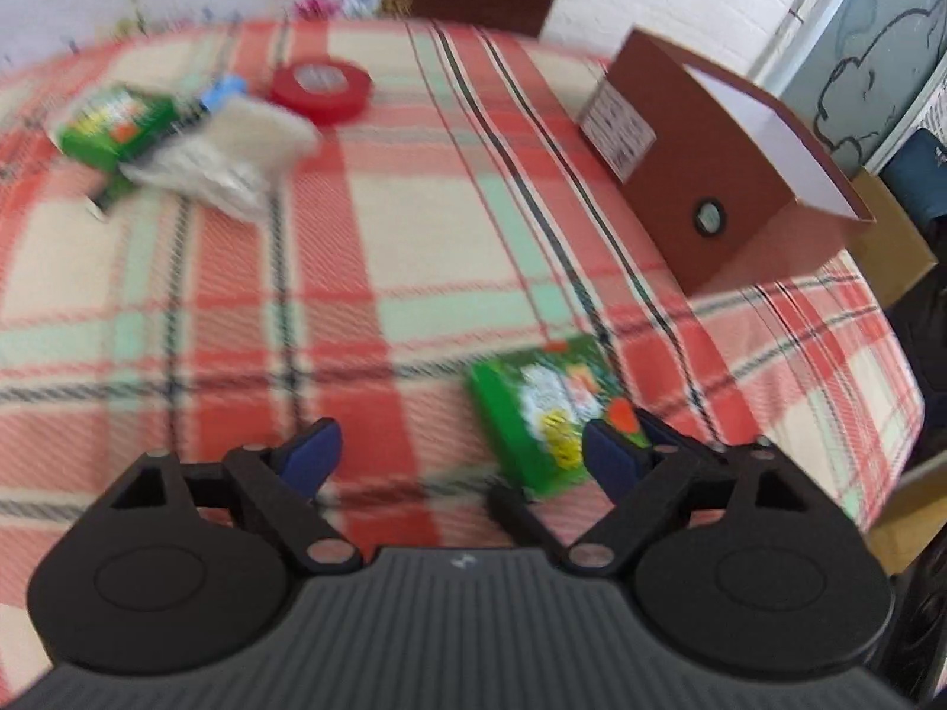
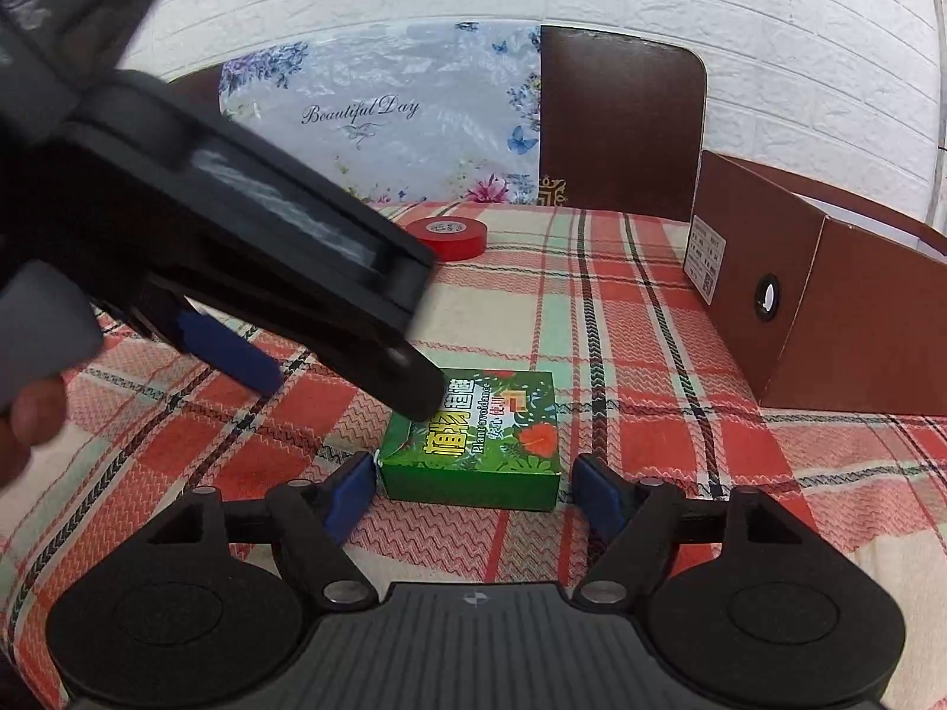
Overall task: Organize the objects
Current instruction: 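Pick up the small green box with both tools and drop it in the box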
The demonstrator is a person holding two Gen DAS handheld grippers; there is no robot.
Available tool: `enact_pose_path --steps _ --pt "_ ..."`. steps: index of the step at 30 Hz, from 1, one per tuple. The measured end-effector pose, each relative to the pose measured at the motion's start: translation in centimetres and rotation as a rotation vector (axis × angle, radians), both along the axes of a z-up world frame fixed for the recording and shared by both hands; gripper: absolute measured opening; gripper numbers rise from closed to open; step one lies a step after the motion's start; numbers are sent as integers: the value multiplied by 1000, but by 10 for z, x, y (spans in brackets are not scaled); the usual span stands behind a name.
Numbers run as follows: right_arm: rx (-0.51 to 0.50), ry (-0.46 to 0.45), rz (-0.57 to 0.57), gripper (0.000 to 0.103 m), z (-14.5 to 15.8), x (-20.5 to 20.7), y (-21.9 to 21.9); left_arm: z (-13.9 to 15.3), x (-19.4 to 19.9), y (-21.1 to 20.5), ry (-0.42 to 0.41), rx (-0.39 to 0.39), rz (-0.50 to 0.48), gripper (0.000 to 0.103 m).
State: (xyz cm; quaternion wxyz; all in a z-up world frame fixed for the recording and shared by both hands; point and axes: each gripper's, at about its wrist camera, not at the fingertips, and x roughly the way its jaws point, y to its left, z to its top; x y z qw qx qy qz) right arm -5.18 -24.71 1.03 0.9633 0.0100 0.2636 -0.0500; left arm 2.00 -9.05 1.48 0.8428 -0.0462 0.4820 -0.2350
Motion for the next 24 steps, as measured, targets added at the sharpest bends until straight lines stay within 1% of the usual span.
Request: enact_pose_path --steps 1,2,3,4,5,6,7,11,13,15,18,21,24 --pt "-1 -4 9 58 0 -1 0 -2 0 -6 -8 10 3 83" --pt "-1 -8 12 58 0 -1 0 -2 -1 -12 -29 23 -17 79" --pt "15 -12 11 57 0 -2 -3 0 -1 -17 -33 3 -45 64" --pt "32 -22 -6 57 1 -3 -7 1 1 -20 -3 -38 -59 54" --pt "46 -41 -22 57 4 -4 -11 3 3 -22 12 -48 -53 54" --pt "43 -69 -37 57 8 -7 -14 9 5 -27 1 -50 -59 53" --pt "22 -107 -53 57 13 -10 -16 18 4 -33 -25 -53 -77 53" --pt "-73 -274 -134 58 43 -17 -33 63 -3 -61 -181 -78 -157 53" --pt "-113 -334 -178 58 58 -15 -48 83 1 -78 -244 -107 -188 53" --pt "-139 -372 -221 58 69 -9 -66 99 10 -97 -283 -129 -218 53" --pt "-146 -395 -278 58 80 2 -95 111 24 -129 -323 -142 -252 53" --pt "-132 -381 -315 58 81 15 -121 108 37 -156 -332 -136 -277 53" --pt "-120 -356 -334 58 77 31 -141 102 48 -172 -329 -125 -283 53"
